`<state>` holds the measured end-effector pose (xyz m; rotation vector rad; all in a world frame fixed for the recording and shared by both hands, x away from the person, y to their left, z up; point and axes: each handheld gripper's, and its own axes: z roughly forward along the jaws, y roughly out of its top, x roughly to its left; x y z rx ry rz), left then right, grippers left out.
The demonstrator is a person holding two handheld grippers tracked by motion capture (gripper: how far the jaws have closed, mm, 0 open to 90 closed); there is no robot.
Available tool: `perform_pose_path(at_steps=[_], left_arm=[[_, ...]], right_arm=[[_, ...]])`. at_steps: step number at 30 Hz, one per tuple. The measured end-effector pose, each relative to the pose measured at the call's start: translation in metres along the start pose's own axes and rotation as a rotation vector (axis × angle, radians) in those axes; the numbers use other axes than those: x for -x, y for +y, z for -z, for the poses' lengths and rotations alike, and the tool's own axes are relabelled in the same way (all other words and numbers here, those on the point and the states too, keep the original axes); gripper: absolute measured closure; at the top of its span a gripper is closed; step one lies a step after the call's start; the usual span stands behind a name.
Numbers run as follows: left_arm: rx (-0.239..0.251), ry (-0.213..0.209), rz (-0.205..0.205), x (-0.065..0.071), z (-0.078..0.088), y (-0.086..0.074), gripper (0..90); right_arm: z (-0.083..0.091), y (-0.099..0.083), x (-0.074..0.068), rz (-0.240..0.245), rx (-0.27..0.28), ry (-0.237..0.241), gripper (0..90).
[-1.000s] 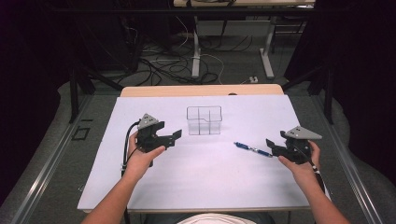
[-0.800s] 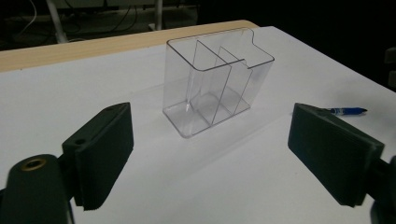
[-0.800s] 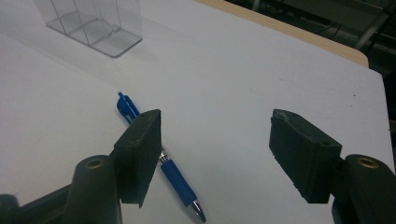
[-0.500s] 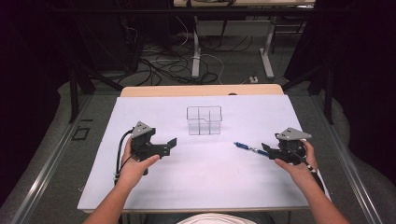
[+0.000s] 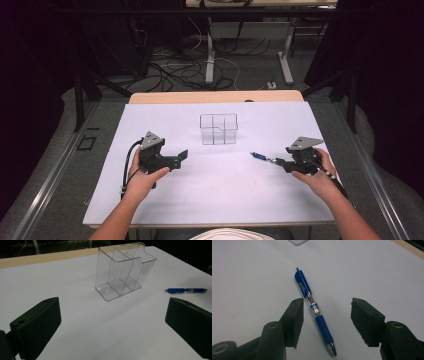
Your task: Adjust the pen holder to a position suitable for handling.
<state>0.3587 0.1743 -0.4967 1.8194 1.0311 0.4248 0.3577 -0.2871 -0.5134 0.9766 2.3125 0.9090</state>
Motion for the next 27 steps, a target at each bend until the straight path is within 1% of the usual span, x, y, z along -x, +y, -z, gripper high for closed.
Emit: perform_pose_path(at_steps=[1, 2, 3, 4, 5, 6, 7, 8, 9, 10, 11, 12, 13, 15, 16, 17, 18, 19, 20, 21, 23, 24, 25, 26, 27], left_arm=[[0.004, 0.008, 0.004, -0.001, 0.000, -0.001, 0.1], [0.004, 0.008, 0.004, -0.001, 0.000, -0.001, 0.1], [0.004, 0.010, 0.002, -0.002, 0.001, -0.002, 0.1], [0.003, 0.010, 0.006, -0.004, 0.001, -0.002, 0.3], [0.003, 0.012, 0.008, -0.005, 0.002, -0.003, 0.3], [0.003, 0.012, 0.008, -0.005, 0.002, -0.003, 0.3], [0.005, 0.008, 0.018, -0.005, 0.002, -0.003, 0.4], [0.002, 0.011, 0.014, -0.006, 0.002, -0.003, 0.4], [0.002, 0.011, 0.014, -0.006, 0.002, -0.003, 0.4], [0.002, 0.011, 0.014, -0.006, 0.002, -0.003, 0.4], [0.005, 0.012, 0.011, -0.007, 0.002, -0.003, 0.4], [0.003, 0.011, 0.011, -0.007, 0.002, -0.003, 0.4], [0.001, 0.012, 0.015, -0.007, 0.002, -0.004, 0.5], [0.000, 0.014, 0.015, -0.007, 0.001, -0.004, 0.6], [-0.001, 0.015, 0.014, -0.008, 0.001, -0.004, 0.7], [-0.003, 0.016, 0.018, -0.008, 0.001, -0.005, 0.8], [-0.003, 0.016, 0.018, -0.008, 0.001, -0.005, 0.9], [-0.002, 0.018, 0.014, -0.008, 0.001, -0.005, 0.9], [-0.003, 0.019, 0.011, -0.009, 0.000, -0.005, 1.2], [-0.003, 0.020, 0.010, -0.009, 0.000, -0.005, 1.3], [-0.004, 0.020, 0.011, -0.009, 0.000, -0.005, 1.3], [-0.003, 0.021, 0.012, -0.009, 0.000, -0.005, 1.3], [-0.002, 0.021, 0.011, -0.009, 0.000, -0.005, 1.3], [-0.003, 0.022, 0.011, -0.009, 0.000, -0.005, 1.3], [-0.003, 0.022, 0.011, -0.009, 0.000, -0.005, 1.3]], right_arm=[[-0.002, 0.004, -0.001, 0.050, -0.044, 0.004, 45.4], [-0.002, 0.004, -0.001, 0.050, -0.044, 0.004, 45.4], [-0.003, 0.007, -0.001, 0.077, -0.065, 0.008, 45.8], [-0.005, 0.012, -0.001, 0.110, -0.106, 0.023, 46.1], [-0.007, 0.014, 0.000, 0.132, -0.126, 0.031, 46.1], [-0.008, 0.016, -0.001, 0.142, -0.151, 0.041, 46.4], [-0.009, 0.019, 0.000, 0.159, -0.170, 0.048, 46.5], [-0.012, 0.020, 0.000, 0.175, -0.177, 0.057, 46.9], [-0.012, 0.020, 0.000, 0.175, -0.177, 0.057, 46.9], [-0.012, 0.023, -0.001, 0.178, -0.215, 0.068, 46.9], [-0.014, 0.025, 0.000, 0.200, -0.224, 0.076, 46.9], [-0.015, 0.027, 0.000, 0.205, -0.244, 0.071, 46.9], [-0.017, 0.028, 0.000, 0.201, -0.241, 0.090, 46.9], [-0.018, 0.033, 0.002, 0.218, -0.283, 0.104, 46.9], [-0.023, 0.032, 0.002, 0.213, -0.227, 0.111, 46.9], [-0.023, 0.037, 0.003, 0.236, -0.284, 0.111, 46.9], [-0.023, 0.037, 0.003, 0.236, -0.284, 0.111, 46.9], [-0.012, 0.053, 0.005, 0.291, -0.550, 0.109, 47.2], [-0.022, 0.045, 0.004, 0.258, -0.401, 0.121, 48.2], [-0.026, 0.043, 0.004, 0.258, -0.343, 0.110, 49.2], [-0.027, 0.044, 0.004, 0.257, -0.350, 0.115, 50.0], [-0.029, 0.045, 0.005, 0.257, -0.365, 0.135, 51.1], [-0.029, 0.045, 0.005, 0.257, -0.365, 0.135, 51.1], [-0.031, 0.045, 0.005, 0.242, -0.366, 0.139, 52.2], [-0.033, 0.045, 0.005, 0.240, -0.368, 0.140, 52.8]])
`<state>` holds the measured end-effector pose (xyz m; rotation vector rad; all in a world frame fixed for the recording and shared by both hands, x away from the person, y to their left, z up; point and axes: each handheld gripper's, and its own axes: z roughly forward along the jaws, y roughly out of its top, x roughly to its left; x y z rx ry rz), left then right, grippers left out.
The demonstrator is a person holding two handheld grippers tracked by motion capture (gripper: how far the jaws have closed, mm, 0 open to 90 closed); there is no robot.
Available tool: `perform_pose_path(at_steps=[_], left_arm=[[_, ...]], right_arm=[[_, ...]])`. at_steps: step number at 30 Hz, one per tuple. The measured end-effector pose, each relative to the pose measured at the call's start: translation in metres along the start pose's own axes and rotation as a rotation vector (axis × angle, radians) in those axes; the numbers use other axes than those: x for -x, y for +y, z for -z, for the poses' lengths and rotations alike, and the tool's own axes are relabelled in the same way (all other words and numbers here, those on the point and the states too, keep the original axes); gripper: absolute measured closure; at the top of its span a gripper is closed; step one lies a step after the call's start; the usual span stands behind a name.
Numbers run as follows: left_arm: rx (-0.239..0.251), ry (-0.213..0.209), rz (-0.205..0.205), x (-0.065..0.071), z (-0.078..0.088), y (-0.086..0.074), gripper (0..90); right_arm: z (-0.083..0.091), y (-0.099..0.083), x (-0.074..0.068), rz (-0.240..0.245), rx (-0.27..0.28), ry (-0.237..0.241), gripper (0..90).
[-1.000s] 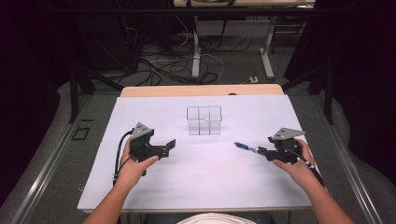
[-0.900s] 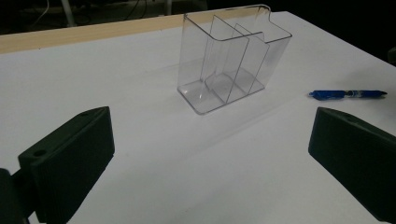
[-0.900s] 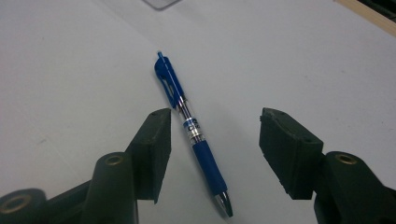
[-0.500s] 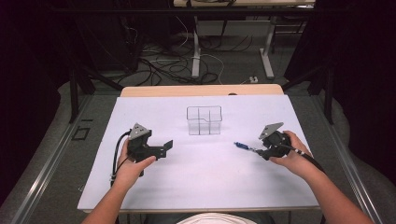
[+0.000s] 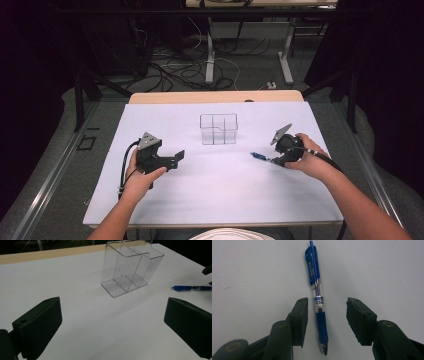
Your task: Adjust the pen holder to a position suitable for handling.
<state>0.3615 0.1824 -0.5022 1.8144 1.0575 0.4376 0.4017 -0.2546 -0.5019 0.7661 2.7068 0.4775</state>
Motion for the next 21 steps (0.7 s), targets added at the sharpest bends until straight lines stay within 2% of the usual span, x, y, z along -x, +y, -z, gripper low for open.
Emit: perform_pose_path(at_steps=[2, 3, 4, 7, 9, 11, 13, 14, 21], left_arm=[[-0.003, -0.002, 0.002, 0.000, 0.000, 0.000, 1.3], [-0.002, -0.004, 0.009, 0.000, 0.000, 0.000, 1.3], [-0.003, -0.001, -0.001, 0.000, 0.000, 0.000, 1.3], [-0.004, 0.000, 0.003, -0.001, -0.001, -0.001, 1.5], [-0.004, 0.001, 0.003, -0.001, -0.001, -0.001, 1.5], [0.000, 0.000, 0.011, -0.001, -0.001, -0.001, 1.7], [-0.004, 0.005, 0.000, -0.001, -0.001, -0.001, 1.8], [-0.007, 0.004, 0.002, -0.001, -0.001, -0.001, 1.9], [-0.016, 0.007, 0.003, -0.002, -0.002, -0.002, 2.3]], right_arm=[[0.000, 0.000, -0.001, -0.009, -0.011, 0.001, 53.3], [-0.002, 0.002, 0.001, 0.004, -0.013, 0.005, 54.4], [-0.002, 0.002, 0.001, 0.004, -0.013, 0.005, 54.4], [-0.006, 0.003, 0.001, 0.004, -0.024, 0.024, 56.4], [-0.008, 0.003, 0.001, 0.001, -0.023, 0.020, 56.8], [-0.010, 0.004, 0.000, 0.006, -0.039, 0.039, 58.3], [-0.013, 0.004, 0.000, 0.007, -0.020, 0.037, 58.9], [-0.012, 0.007, 0.000, 0.015, -0.078, 0.042, 59.3], [-0.016, 0.007, 0.000, 0.023, -0.096, 0.039, 61.9]])
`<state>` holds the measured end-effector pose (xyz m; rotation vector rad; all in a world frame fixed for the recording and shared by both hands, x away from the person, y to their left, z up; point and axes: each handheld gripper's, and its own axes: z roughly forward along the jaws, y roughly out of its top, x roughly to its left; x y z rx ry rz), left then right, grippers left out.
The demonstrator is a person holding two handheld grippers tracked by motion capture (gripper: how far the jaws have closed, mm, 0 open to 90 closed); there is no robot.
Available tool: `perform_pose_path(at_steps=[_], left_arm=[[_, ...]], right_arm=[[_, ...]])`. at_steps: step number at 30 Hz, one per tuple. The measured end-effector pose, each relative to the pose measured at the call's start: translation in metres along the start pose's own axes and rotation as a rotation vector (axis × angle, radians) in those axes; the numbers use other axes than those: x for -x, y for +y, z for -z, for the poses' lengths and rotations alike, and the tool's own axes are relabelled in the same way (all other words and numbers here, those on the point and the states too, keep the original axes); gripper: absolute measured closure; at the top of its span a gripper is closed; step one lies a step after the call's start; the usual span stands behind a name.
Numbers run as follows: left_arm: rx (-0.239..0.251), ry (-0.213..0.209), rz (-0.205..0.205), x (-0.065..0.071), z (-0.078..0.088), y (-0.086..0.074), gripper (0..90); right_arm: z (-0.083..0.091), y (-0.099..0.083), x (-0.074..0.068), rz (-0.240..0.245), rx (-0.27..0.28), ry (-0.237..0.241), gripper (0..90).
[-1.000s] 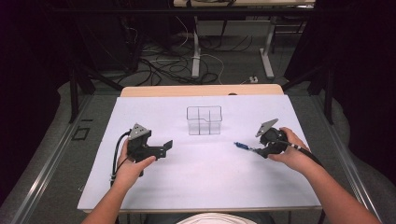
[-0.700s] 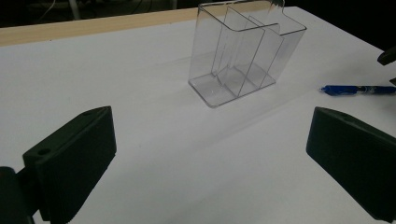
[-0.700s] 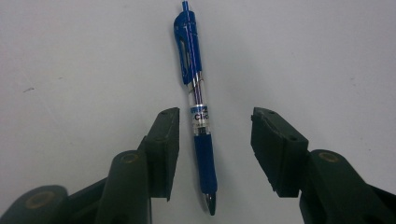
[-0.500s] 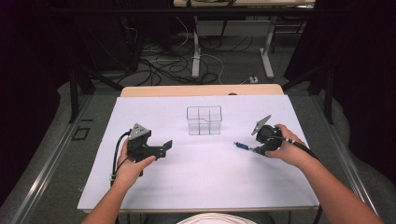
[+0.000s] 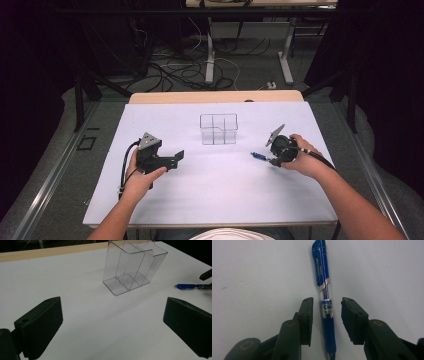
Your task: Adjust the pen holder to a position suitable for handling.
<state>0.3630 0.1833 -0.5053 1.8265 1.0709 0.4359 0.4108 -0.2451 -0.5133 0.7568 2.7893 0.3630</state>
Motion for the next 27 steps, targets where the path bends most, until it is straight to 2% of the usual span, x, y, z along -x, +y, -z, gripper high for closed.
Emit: perform_pose_path(at_steps=[2, 3, 4, 6, 8, 10, 11, 14, 15, 16, 17, 18, 19, 20, 22, 23, 24, 27], left_arm=[[-0.003, 0.000, -0.002, 0.000, 0.000, 0.000, 2.3], [-0.006, 0.002, -0.001, 0.000, 0.000, 0.000, 2.4], [-0.005, 0.002, -0.004, 0.000, -0.001, 0.000, 2.4], [-0.004, -0.001, 0.003, 0.000, -0.001, -0.001, 2.5], [-0.003, 0.000, 0.004, 0.000, -0.001, -0.001, 2.5], [-0.006, 0.004, 0.003, 0.000, 0.000, 0.000, 2.5], [-0.002, 0.004, 0.003, -0.001, 0.000, 0.000, 2.5], [0.002, 0.003, 0.015, -0.001, 0.000, 0.000, 2.5], [0.003, 0.006, 0.007, -0.002, 0.000, 0.000, 2.5], [0.003, 0.005, 0.009, -0.001, 0.000, 0.000, 2.5], [0.002, 0.004, 0.009, -0.001, 0.000, 0.000, 2.6], [0.003, 0.004, 0.005, -0.002, 0.000, 0.000, 2.6], [0.001, 0.003, 0.008, -0.001, 0.000, 0.000, 2.6], [0.001, 0.003, 0.007, -0.001, 0.000, 0.000, 2.6], [0.001, 0.002, 0.007, -0.001, 0.000, 0.000, 2.6], [0.001, 0.002, 0.008, -0.001, 0.000, 0.000, 2.6], [-0.002, -0.002, 0.008, -0.001, 0.000, 0.000, 2.7], [0.003, 0.002, 0.011, -0.001, 0.000, 0.000, 2.8]], right_arm=[[-0.002, 0.000, 0.000, 0.004, -0.017, 0.001, 62.2], [-0.006, -0.002, 0.001, 0.002, 0.006, 0.015, 62.6], [-0.006, -0.002, 0.001, 0.002, 0.006, 0.015, 62.6], [-0.008, -0.004, 0.002, 0.014, -0.028, -0.005, 64.0], [-0.008, -0.004, 0.003, 0.024, -0.037, 0.008, 64.6], [-0.011, -0.006, 0.002, 0.025, -0.033, -0.018, 66.2], [-0.011, -0.006, 0.005, 0.049, -0.067, 0.007, 67.5], [-0.012, -0.007, 0.005, 0.051, -0.048, -0.010, 69.5], [-0.012, -0.007, 0.004, 0.048, -0.045, -0.003, 70.8], [-0.011, -0.006, 0.004, 0.051, -0.064, 0.020, 72.2], [-0.013, -0.007, 0.003, 0.054, -0.045, -0.008, 76.0], [-0.013, -0.007, 0.003, 0.054, -0.045, -0.008, 76.0], [-0.011, -0.006, 0.003, 0.065, -0.069, -0.004, 77.3], [-0.013, -0.006, 0.002, 0.065, -0.050, -0.004, 78.4], [-0.012, -0.005, 0.002, 0.071, -0.066, 0.002, 78.8], [-0.013, -0.005, 0.000, 0.058, -0.049, 0.022, 79.0], [-0.012, -0.004, 0.000, 0.066, -0.069, 0.022, 79.1], [-0.012, -0.004, -0.001, 0.074, -0.066, 0.010, 79.2]])
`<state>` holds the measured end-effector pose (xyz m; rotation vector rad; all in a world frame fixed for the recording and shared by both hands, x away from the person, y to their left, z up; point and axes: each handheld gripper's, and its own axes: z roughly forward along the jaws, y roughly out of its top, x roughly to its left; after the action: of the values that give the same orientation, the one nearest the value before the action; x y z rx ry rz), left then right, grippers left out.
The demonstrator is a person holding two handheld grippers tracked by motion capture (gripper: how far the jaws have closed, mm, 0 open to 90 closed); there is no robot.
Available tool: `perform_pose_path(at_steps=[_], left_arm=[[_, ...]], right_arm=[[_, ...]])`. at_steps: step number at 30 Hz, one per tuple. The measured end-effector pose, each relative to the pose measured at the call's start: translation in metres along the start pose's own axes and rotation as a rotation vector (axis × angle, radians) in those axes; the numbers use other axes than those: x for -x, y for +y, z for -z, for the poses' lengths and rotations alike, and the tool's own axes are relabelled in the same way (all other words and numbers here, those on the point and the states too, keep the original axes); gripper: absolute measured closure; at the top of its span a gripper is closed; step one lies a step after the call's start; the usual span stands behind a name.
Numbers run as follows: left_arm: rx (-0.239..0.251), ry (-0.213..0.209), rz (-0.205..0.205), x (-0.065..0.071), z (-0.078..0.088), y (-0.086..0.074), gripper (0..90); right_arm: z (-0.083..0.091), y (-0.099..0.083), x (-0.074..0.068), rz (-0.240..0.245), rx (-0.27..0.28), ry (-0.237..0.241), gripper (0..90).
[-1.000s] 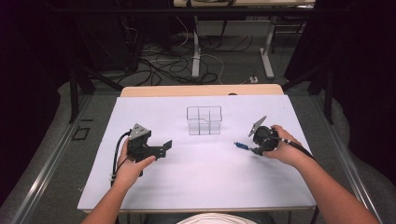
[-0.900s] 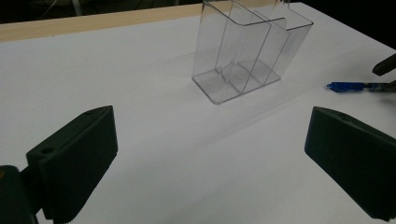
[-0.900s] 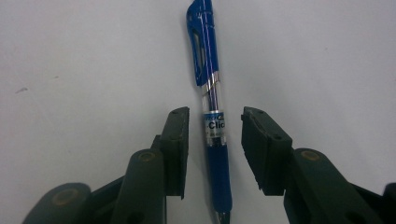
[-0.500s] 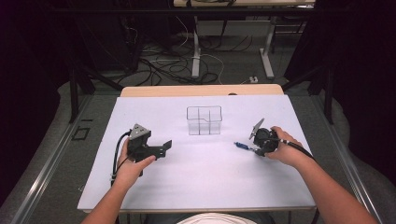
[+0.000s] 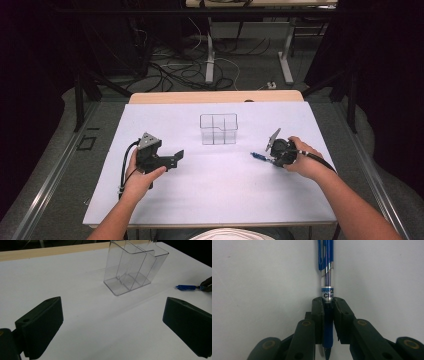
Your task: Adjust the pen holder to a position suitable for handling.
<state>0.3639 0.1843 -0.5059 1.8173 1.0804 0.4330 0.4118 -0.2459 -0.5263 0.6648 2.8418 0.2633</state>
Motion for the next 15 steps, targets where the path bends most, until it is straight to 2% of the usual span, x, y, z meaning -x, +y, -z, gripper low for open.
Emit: perform_pose_path(at_steps=[3, 5, 7, 8, 9, 15], left_arm=[[0.000, 0.000, 0.001, -0.0001, 0.0000, 0.0000, 2.8], [-0.002, -0.002, -0.001, -0.0003, -0.0001, -0.0001, 3.1], [-0.006, -0.003, -0.005, -0.0004, 0.0001, 0.0000, 3.2], [-0.004, -0.003, -0.001, -0.0002, -0.0001, -0.0001, 3.3], [-0.003, -0.004, 0.000, -0.0002, -0.0001, -0.0001, 3.6], [0.000, -0.003, 0.002, -0.0005, 0.0000, 0.0000, 4.4]], right_arm=[[0.0008, -0.0001, 0.0006, 0.015, -0.015, -0.020, 79.3], [0.0000, 0.0003, -0.0012, -0.001, -0.003, -0.001, 79.3], [-0.0005, 0.0002, -0.0024, -0.010, 0.006, -0.014, 79.3], [0.0003, 0.0009, -0.0020, 0.002, -0.009, -0.017, 79.3], [-0.0001, 0.0007, -0.0021, -0.003, -0.005, -0.007, 79.3], [-0.0007, 0.0001, -0.0030, -0.015, 0.010, -0.016, 79.4]])
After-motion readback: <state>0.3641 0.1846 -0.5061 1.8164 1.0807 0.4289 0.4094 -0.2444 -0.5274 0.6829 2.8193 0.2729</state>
